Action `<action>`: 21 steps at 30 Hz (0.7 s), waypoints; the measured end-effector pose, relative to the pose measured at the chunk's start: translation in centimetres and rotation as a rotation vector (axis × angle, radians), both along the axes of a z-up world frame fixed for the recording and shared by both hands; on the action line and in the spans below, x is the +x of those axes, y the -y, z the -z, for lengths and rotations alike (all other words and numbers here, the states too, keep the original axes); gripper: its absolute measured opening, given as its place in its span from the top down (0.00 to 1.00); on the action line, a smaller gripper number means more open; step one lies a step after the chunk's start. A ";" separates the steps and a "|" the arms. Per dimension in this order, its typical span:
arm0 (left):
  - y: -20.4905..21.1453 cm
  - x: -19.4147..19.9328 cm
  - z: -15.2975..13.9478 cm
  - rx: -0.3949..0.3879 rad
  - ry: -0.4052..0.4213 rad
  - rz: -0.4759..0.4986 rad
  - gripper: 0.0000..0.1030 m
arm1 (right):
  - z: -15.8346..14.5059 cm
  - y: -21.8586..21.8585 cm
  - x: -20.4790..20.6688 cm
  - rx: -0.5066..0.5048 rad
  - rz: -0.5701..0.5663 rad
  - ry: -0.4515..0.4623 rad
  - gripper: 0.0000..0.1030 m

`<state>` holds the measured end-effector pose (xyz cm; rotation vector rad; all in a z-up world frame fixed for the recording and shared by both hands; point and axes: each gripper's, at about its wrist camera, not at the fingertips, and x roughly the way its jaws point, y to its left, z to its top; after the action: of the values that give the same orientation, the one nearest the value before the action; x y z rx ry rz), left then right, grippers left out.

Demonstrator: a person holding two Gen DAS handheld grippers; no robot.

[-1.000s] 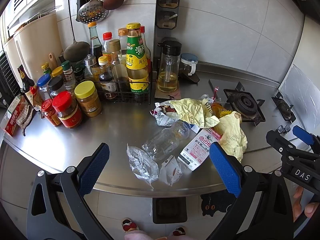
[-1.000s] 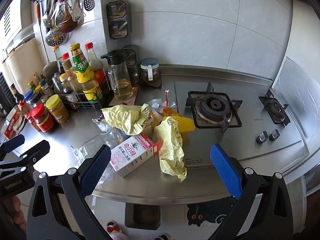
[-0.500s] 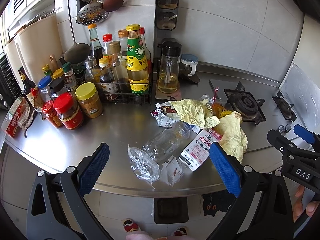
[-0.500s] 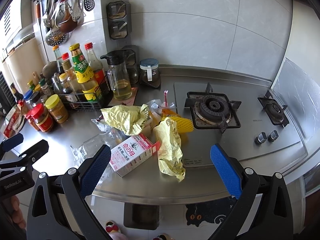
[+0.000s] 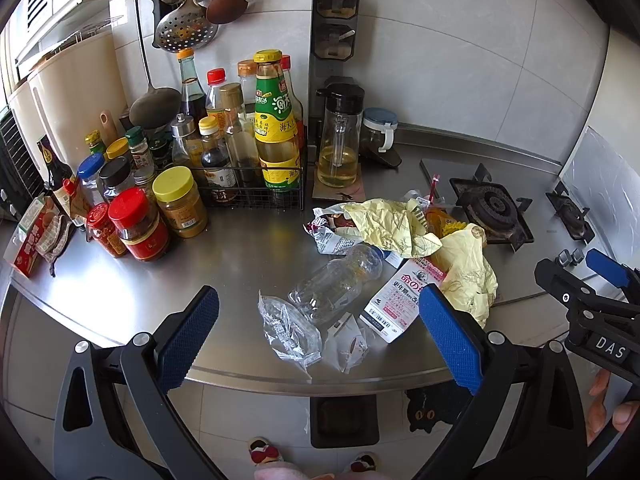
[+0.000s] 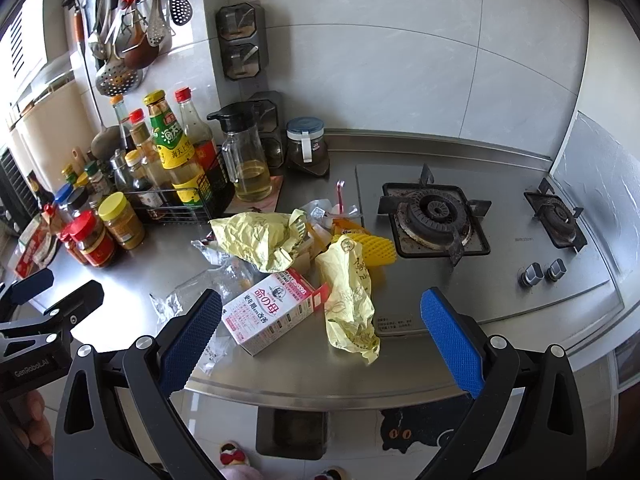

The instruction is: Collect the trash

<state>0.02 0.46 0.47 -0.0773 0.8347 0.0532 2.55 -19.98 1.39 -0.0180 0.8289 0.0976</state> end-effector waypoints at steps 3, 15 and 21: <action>0.2 0.1 0.3 0.000 -0.003 0.001 0.08 | 0.2 0.1 0.1 0.016 0.001 -0.006 0.03; -0.6 0.2 2.0 0.007 0.012 -0.015 0.08 | 2.2 2.1 0.5 0.023 0.036 -0.003 0.03; -1.9 1.1 4.9 -0.010 -0.046 -0.041 0.08 | 5.0 3.9 1.8 0.045 0.044 -0.055 0.03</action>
<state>1.15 2.41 -4.47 -0.1028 0.8797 0.0898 4.36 -23.83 -3.63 0.0450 0.8815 0.0757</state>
